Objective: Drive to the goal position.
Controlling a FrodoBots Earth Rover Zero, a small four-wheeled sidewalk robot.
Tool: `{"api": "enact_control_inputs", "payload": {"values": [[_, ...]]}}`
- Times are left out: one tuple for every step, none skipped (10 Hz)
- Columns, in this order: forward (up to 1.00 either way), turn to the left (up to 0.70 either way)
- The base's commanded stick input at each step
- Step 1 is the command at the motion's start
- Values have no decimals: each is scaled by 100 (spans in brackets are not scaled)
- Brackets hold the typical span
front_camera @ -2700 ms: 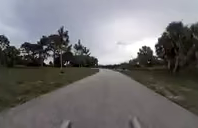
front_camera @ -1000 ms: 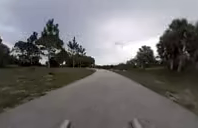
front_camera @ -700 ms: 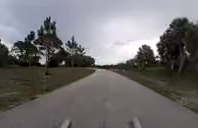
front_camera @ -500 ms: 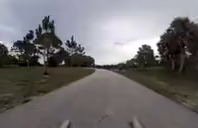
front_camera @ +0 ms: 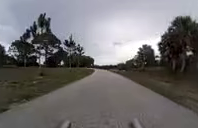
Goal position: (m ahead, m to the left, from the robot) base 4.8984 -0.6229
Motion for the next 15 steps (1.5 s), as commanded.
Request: {"api": "enact_control_inputs", "payload": {"values": [[100, 0], [100, 0], [100, 0], [100, 35], [100, 40], [100, 31], [100, 0], [100, 0], [100, 0], [100, 0], [100, 0], [100, 0], [100, 0], [100, 0], [100, 0]]}}
